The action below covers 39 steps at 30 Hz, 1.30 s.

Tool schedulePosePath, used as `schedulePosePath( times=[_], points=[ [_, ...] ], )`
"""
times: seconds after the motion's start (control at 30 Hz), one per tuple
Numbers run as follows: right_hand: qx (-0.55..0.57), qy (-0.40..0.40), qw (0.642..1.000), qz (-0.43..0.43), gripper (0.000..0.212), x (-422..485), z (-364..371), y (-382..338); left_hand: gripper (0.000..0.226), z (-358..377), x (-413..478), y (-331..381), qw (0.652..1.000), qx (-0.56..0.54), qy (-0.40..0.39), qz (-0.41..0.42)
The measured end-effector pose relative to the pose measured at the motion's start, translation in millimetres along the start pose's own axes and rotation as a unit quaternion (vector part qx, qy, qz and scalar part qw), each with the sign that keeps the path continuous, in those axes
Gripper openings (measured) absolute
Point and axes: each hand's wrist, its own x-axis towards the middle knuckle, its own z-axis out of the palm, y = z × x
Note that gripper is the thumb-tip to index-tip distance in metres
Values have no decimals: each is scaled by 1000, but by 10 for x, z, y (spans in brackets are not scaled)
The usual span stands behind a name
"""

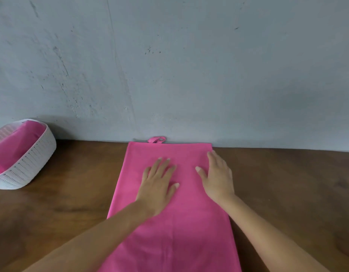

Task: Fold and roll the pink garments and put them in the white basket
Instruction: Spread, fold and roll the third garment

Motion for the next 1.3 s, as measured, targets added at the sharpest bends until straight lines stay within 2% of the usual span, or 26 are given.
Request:
schedulePosePath(
  times=[0.13, 0.23, 0.33, 0.5, 0.6, 0.67, 0.8, 1.3],
  points=[
    [-76, -67, 994, -31, 80, -439, 45, -15, 64, 51, -64, -1, 998, 32, -56, 19],
    [-99, -75, 992, -28, 89, -719, 60, 3, 68, 35, -72, 19, 998, 25, -58, 10],
    [-107, -90, 990, -17, 80, -984, 31, 25, 70, 29, -80, 11, 998, 21, -62, 9],
    [-134, -105, 985, 14, 71, -1515, -50, -4, 62, 38, -77, -7, 998, 17, -56, 17],
    [-136, -111, 984, 34, 77, -1882, -97, -31, 61, 43, -78, -21, 998, 7, -49, 23],
    [-141, -110, 983, 45, 85, -2160, -123, -43, 61, 45, -74, -29, 998, 3, -49, 28],
    [-147, -104, 980, 83, 72, -2723, -137, -106, 62, 29, -69, -34, 998, 2, -53, 34],
    [-131, -30, 963, 236, 72, -4543, -93, -309, 62, 48, -19, -77, 996, -5, -66, 57]
  ],
)
